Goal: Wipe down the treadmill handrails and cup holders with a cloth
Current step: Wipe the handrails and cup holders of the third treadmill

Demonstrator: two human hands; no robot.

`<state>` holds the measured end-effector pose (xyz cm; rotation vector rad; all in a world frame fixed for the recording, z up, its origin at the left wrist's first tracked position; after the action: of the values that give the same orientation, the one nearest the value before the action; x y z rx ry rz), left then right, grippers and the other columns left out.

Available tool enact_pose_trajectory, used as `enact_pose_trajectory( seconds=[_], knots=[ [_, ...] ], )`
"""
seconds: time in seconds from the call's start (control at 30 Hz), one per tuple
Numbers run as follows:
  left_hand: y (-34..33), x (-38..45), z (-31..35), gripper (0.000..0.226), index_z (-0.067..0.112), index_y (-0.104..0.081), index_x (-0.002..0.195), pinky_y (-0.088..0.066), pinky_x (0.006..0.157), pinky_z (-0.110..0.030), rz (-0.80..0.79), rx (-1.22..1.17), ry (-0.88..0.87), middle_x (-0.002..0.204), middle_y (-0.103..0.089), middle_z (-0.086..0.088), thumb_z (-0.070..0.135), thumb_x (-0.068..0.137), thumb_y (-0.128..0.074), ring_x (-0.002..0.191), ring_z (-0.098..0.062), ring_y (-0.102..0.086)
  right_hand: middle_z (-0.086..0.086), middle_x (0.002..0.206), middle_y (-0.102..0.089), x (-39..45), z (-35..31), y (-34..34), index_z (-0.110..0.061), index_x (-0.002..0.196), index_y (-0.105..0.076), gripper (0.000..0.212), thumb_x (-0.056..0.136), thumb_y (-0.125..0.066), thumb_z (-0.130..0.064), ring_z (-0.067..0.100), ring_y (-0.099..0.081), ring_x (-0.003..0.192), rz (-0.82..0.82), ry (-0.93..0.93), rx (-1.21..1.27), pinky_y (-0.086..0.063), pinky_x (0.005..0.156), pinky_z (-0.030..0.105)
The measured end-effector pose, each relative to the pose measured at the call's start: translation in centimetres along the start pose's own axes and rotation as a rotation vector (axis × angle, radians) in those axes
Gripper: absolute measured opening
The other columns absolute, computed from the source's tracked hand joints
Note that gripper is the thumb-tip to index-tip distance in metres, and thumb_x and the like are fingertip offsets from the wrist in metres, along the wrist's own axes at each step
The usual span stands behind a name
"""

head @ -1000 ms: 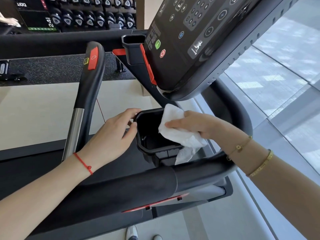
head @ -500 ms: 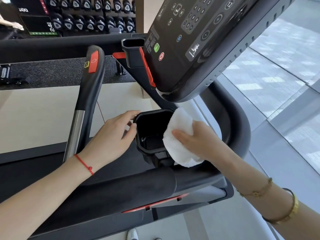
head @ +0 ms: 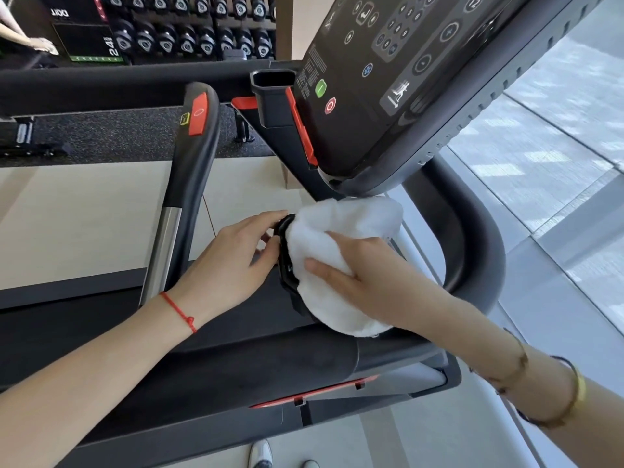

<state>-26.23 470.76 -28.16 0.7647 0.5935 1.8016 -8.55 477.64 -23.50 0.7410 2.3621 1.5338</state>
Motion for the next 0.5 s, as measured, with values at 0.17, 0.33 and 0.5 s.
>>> enact_pose_trajectory(
  seconds=[0.17,0.33,0.5],
  knots=[
    [0.0,-0.1,0.0,0.051,0.033,-0.045,0.143,-0.045,0.083,-0.01,-0.028,-0.017,-0.009,0.129,-0.059,0.012,0.035,0.092,-0.039,0.104,0.0,-0.059,-0.012,0.066,-0.05,3.0,0.2,-0.4,-0.013,0.103,-0.058,0.043,0.101,-0.037,-0.049,0.013,-0.053,0.072,-0.241,0.08,-0.055,-0.035,0.065,0.021],
    [0.2,-0.2,-0.2,0.051,0.033,-0.042,0.145,-0.04,0.064,-0.004,-0.036,0.003,0.007,0.126,-0.058,0.012,0.028,0.095,-0.041,0.075,0.017,-0.055,-0.011,0.074,-0.059,3.3,-0.5,-0.2,-0.026,0.084,-0.053,0.037,0.099,-0.036,-0.055,0.005,-0.055,0.073,-0.313,0.111,-0.101,-0.041,0.069,0.018],
    [0.3,-0.3,-0.2,0.047,0.034,-0.04,0.146,-0.039,0.067,0.0,-0.018,0.018,0.005,0.114,-0.051,0.017,0.027,0.099,-0.043,0.08,0.021,-0.052,-0.008,0.088,-0.063,0.8,-0.8,0.1,-0.023,0.093,-0.057,0.068,0.078,-0.024,-0.082,0.016,-0.059,0.082,-0.098,0.192,-0.398,-0.049,0.075,0.033]
  ],
)
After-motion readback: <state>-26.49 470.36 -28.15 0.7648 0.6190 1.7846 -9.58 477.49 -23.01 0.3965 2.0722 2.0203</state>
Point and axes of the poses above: each hand's wrist, its own x-axis towards the middle knuckle, its own y-axis out of the back of the hand, z = x × y, the point moved 3 cm from there along x, towards the middle knuckle
